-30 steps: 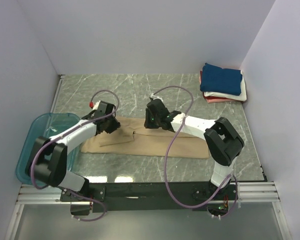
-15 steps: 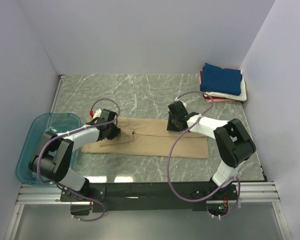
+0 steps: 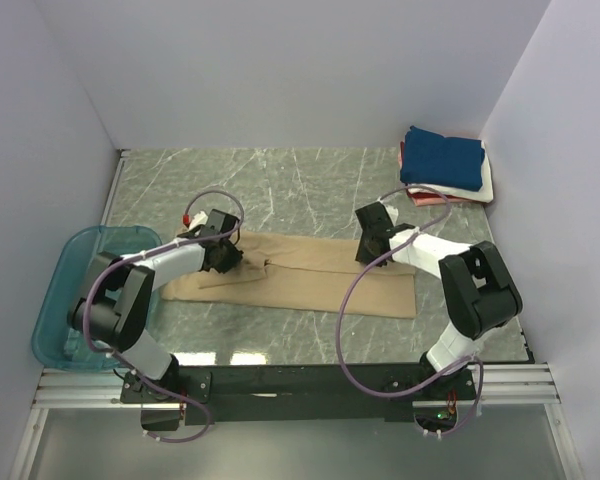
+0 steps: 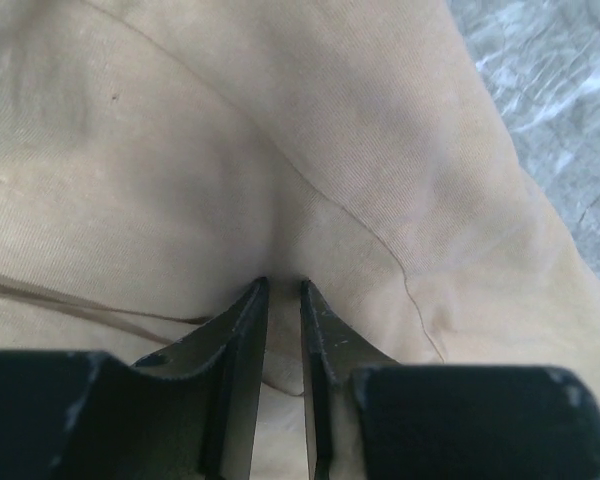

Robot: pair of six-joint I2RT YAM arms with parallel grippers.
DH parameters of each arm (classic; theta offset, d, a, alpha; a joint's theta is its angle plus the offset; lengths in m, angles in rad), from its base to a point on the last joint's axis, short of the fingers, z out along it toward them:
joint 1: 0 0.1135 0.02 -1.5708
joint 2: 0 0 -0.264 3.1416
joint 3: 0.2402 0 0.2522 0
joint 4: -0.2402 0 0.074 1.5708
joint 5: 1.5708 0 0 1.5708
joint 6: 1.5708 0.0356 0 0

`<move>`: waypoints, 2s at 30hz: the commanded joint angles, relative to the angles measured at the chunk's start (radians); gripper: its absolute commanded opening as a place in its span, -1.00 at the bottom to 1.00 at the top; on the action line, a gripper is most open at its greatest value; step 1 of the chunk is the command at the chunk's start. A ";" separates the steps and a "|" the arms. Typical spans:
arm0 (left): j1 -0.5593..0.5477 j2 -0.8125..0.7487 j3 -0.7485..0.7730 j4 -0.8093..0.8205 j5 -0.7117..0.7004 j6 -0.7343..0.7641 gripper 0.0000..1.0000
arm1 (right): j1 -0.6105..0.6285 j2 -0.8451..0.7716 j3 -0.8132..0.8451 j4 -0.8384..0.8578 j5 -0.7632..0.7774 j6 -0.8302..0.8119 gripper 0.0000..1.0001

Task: Fold and stack the t-shirts
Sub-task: Fold the tshirt

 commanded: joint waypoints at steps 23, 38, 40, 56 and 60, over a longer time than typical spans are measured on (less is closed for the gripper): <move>0.015 0.723 0.904 -0.312 0.100 0.244 -0.61 | 0.363 -0.280 -0.383 0.360 -0.353 0.626 -0.35; 0.082 0.992 1.321 -0.234 0.566 0.380 -0.06 | 0.411 -0.124 -0.189 0.461 -0.398 0.668 -0.30; 0.090 0.974 1.312 -0.194 0.612 0.398 0.01 | 0.411 -0.171 -0.178 0.368 -0.337 0.612 -0.29; 0.139 0.794 1.312 0.007 0.732 0.376 0.34 | 0.339 -0.404 -0.307 0.090 -0.203 0.338 -0.27; 0.139 0.698 1.188 0.041 0.689 0.336 0.30 | 0.339 -0.437 -0.360 0.097 -0.203 0.358 -0.27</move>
